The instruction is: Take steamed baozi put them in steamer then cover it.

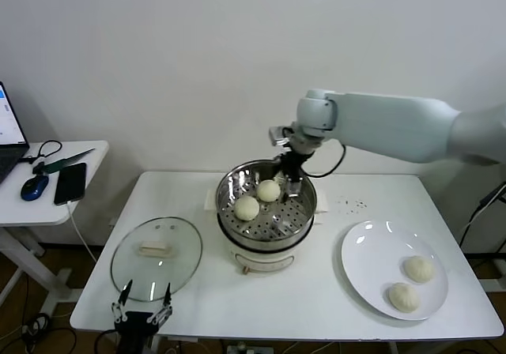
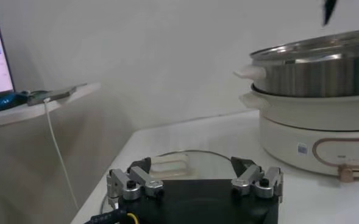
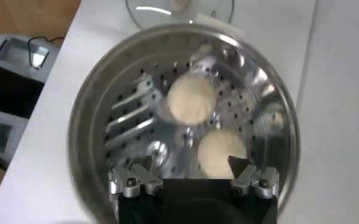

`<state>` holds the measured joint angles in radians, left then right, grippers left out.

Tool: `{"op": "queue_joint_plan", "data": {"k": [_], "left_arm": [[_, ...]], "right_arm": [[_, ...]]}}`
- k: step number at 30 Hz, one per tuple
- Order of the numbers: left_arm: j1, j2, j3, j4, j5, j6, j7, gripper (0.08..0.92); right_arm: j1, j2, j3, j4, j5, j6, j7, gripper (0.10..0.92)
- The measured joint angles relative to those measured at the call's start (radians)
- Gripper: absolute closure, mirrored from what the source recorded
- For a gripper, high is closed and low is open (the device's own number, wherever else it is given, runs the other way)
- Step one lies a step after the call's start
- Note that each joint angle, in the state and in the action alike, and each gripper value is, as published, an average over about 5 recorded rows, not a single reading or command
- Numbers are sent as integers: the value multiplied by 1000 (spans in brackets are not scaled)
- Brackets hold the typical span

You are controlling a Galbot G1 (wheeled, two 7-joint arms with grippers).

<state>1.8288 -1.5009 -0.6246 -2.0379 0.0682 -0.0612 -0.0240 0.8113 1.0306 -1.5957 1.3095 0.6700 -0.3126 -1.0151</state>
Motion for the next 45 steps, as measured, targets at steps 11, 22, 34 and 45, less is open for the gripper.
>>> {"op": "queue_joint_plan", "data": {"k": [11,22,34,45], "left_arm": [[10,-9,-2,-5,9,5,-2,177],[27,-21,-4,-10,27,-1,-11,177],[40,-32,-15,4,33,-8,-14,177],[38,-36,-16,16,36,-10,-24,177]], "right_arm": [[1,-330,-30,209,-195,9,-23,203],[-146,-568,-3,289,-361,15,-8,203],[-354,-649,95,287,-474,31,-7,203],[-476,-650,160,241,-515,46,-14,203]]}}
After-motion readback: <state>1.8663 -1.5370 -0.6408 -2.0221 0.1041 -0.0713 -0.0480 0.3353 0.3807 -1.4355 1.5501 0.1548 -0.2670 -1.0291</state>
